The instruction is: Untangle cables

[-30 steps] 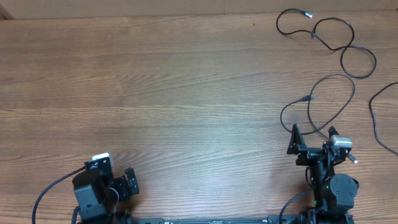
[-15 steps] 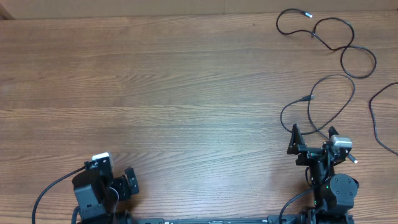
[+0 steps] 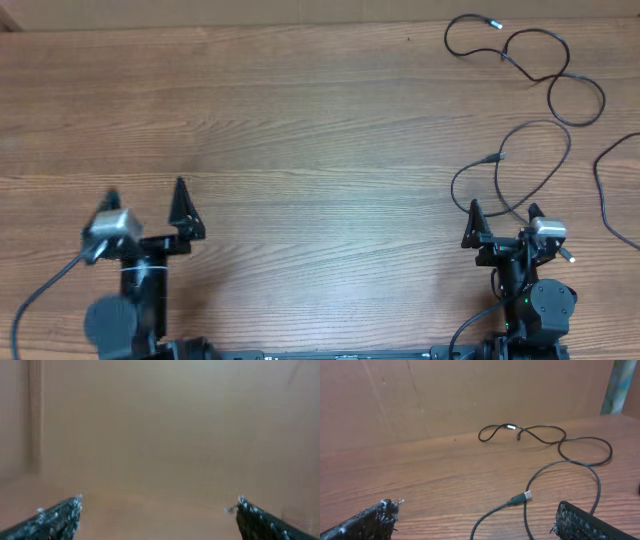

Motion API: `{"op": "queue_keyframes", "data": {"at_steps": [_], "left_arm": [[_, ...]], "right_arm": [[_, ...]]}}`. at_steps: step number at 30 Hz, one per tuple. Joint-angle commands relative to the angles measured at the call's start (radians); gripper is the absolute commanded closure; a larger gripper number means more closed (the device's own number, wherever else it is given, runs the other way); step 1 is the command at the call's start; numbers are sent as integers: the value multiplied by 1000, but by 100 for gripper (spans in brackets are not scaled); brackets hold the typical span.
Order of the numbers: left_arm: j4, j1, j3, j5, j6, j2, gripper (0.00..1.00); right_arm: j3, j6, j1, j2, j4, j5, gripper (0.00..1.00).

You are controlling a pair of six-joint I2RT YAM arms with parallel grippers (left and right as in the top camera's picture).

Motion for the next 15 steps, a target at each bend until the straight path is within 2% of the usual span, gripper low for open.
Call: {"op": "queue_keyframes", "data": {"at_steps": [1,3,5,11,15], "left_arm": [[166,-30,-29,-71,-53,-10,0],[292,-46,-52,-93,-52,-23,0],[353,-63,-69,-98,-51,-42,0],[274,-129,-112,-146,-21,-140,0],[241,-161,-203,-187,1,-253,0]], "right_arm": [[6,3,-6,-8,5,6,0],[6,3,-6,-8,5,6,0],[6,3,-6,-8,5,6,0],[6,3,-6,-8,5,6,0],[6,3,-6,-8,5,6,0]]}}
